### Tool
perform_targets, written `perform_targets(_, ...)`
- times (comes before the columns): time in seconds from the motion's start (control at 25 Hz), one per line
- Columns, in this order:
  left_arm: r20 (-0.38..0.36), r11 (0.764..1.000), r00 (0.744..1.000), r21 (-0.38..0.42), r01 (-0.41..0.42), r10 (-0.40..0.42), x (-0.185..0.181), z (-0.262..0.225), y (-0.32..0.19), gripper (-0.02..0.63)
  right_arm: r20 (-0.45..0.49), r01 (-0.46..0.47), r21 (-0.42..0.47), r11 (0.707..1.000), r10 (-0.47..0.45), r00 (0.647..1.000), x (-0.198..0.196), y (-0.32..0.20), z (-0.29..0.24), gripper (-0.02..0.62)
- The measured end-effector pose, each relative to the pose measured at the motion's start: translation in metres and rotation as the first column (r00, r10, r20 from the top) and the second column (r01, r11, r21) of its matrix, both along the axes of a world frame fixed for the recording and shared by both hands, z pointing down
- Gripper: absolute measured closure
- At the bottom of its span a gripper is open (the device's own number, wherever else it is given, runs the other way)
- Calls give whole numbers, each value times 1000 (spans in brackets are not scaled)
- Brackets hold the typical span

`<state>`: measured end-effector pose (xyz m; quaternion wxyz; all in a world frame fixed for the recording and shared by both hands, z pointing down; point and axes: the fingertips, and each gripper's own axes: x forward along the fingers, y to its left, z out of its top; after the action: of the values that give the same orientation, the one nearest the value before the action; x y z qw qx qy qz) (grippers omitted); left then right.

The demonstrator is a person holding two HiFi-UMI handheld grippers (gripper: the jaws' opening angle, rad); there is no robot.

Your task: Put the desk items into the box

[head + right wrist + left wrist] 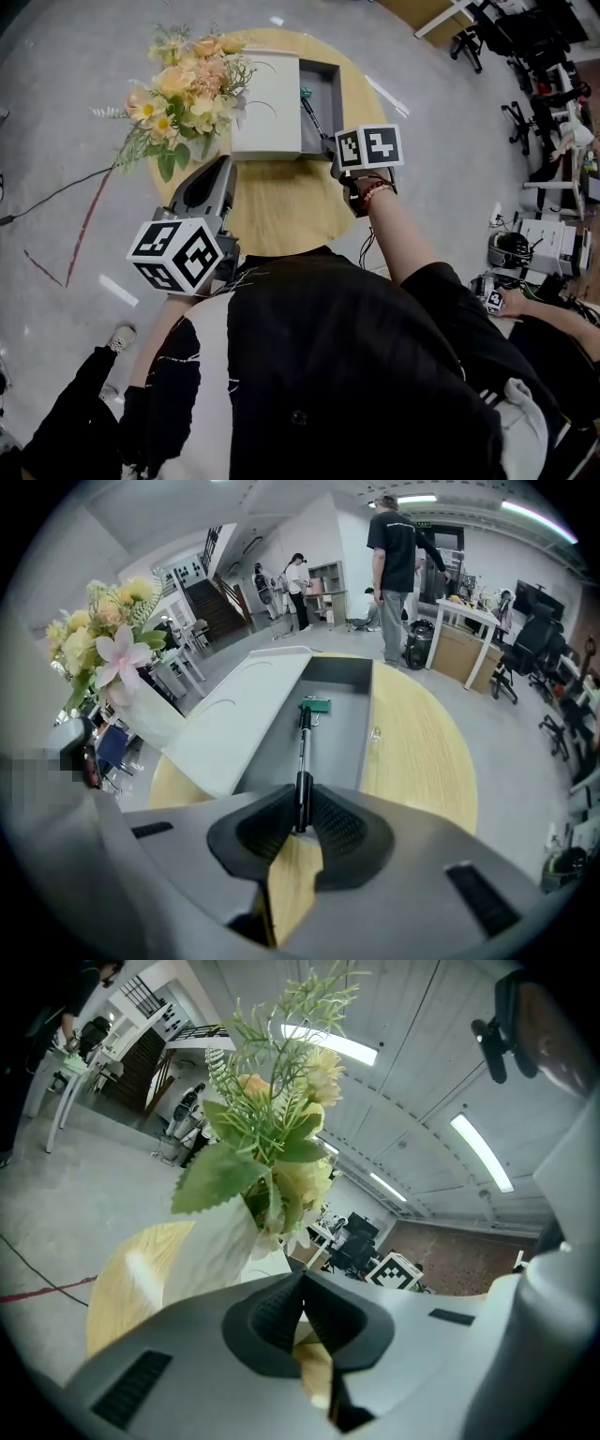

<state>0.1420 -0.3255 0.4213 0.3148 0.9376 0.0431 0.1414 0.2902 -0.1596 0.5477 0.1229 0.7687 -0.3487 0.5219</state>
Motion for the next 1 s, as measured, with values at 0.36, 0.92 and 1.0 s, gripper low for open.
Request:
perform_targets(0.36,-5,1000,1000,-6,1,-1,3,-1,-5,597,13,52,-41,998,-51,999,1,-7,3,532)
perform_targets(0.92,12,999,999,-19,36,-36,1,6,-17,597,53,110,-88,990,-106,993,4,-14,14,532)
perform_targets(1.0,14,999,999,-20,38,-38,1,8,-18,596,57,119,-95,988,-114,992,5,-16,16,532)
